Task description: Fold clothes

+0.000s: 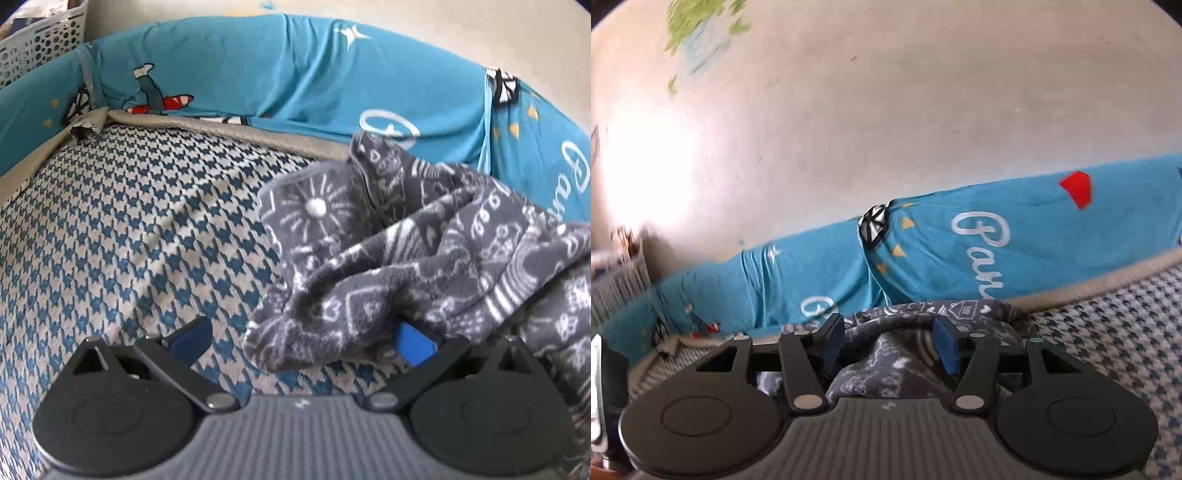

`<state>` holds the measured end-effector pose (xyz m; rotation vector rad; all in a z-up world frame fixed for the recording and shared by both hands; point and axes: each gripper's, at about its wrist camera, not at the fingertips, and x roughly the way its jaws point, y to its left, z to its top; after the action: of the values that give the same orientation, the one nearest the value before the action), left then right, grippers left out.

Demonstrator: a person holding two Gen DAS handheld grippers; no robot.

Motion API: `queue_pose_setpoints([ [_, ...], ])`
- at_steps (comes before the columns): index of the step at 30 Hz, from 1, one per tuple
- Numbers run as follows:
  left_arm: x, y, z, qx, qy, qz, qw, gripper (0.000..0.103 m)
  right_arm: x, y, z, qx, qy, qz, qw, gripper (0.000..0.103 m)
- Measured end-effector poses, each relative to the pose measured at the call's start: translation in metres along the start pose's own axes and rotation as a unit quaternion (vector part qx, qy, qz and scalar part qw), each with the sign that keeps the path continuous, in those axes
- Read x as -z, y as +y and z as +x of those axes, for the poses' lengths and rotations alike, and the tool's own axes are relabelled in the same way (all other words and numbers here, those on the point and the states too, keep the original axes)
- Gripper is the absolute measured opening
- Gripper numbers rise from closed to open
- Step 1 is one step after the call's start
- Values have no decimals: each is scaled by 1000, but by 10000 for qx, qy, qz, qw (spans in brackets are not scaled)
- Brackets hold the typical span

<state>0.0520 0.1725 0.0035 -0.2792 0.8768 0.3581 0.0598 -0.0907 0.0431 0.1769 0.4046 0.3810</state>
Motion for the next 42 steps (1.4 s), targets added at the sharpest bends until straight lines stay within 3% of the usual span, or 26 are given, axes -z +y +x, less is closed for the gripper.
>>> queue_pose_setpoints([
  [5,-3,3,-7,211,-100,-139,9996,103,9,-2,18,91,675,232,9974,55],
  [14,-2,-2,-21,558,-178,-130,9982,103,26,3,6,160,856,-363,9955,57],
  [20,3,-11,-36,727,-275,189,9968,103,29,-4,-9,101,1006,-583,9932,59],
  [34,25,-45,-35,335,-133,1114,9931,103,62,-14,-30,144,1904,-1445,9709,60],
  [37,26,-48,-33,259,-103,1173,9927,103,68,-11,-33,149,1810,-1477,9722,60],
  [42,27,-47,-33,150,-129,1222,9923,103,70,0,-34,-239,1997,-1520,9677,60],
])
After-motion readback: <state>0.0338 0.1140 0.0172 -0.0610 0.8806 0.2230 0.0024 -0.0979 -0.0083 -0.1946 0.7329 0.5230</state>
